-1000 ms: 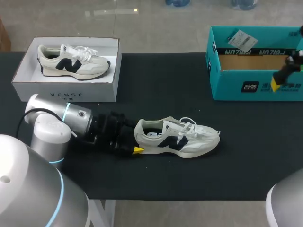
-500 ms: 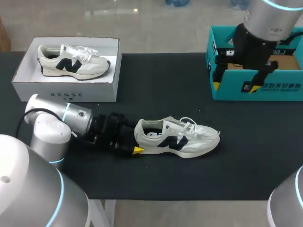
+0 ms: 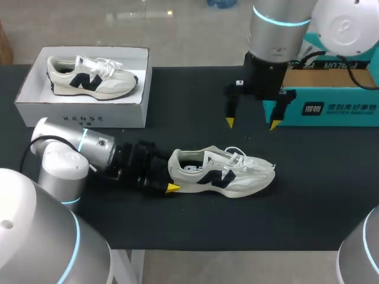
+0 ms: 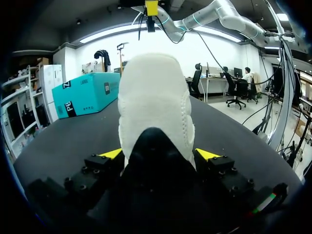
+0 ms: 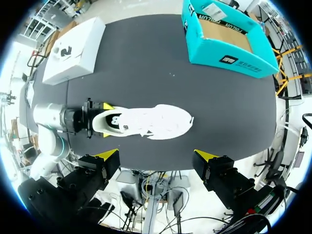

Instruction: Take the shoe out of the shoebox, open the shoe tongue, remove and reinsert the insole, then place the shoe into the shoebox

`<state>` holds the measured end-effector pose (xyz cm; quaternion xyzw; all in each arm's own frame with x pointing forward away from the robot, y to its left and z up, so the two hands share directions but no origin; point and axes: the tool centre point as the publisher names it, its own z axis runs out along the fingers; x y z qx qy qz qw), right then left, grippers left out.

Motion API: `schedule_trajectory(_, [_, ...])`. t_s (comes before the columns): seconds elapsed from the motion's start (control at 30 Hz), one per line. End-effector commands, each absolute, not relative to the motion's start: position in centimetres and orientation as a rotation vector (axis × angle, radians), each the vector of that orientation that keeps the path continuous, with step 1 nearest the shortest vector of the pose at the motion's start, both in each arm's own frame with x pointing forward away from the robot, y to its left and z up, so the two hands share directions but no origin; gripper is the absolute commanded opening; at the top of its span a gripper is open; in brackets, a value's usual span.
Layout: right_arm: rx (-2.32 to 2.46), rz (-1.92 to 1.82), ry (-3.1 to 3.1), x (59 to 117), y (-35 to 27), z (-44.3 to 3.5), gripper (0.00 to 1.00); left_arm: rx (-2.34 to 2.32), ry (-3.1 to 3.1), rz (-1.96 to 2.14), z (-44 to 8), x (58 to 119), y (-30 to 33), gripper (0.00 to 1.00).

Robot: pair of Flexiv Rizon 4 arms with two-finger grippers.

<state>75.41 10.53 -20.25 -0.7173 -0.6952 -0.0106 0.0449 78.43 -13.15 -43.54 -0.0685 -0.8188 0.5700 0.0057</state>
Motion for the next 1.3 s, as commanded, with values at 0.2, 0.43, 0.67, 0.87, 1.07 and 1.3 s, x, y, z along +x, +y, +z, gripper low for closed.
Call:
schedule_trajectory(0.2, [-2.166,0.043,-2.105,75.9,11.8,-20.2,1.0,-0.213,-2.566,1.784,-44.0,78.3,-13.4,0.0])
schedule_trajectory(0.43, [-2.24,0.157,-2.027,76.2,11.8,-20.8,1.0,-0.213,-2.566,1.784,-44.0,78.3,-13.4,0.0])
schedule_trajectory(0.67, [-2.296,0.193,-1.958,76.1,14.7,-24.2,1.0,-0.213,-2.566,1.784,-44.0,78.3,-13.4,0.0])
schedule_trajectory(0.87, [-2.331,0.21,-1.979,75.9,17.3,-26.3,1.0,-0.213,-2.566,1.784,-44.0,78.3,-13.4,0.0])
schedule_trajectory(1.07, [-2.398,0.228,-2.023,75.5,19.2,-27.6,1.0,-0.213,-2.566,1.784,-44.0,78.3,-13.4,0.0])
schedule_trajectory(1.3, [-2.418,0.169,-2.051,75.6,19.7,-29.2,1.0,-0.213,-2.566,1.784,-44.0,78.3,-13.4,0.0])
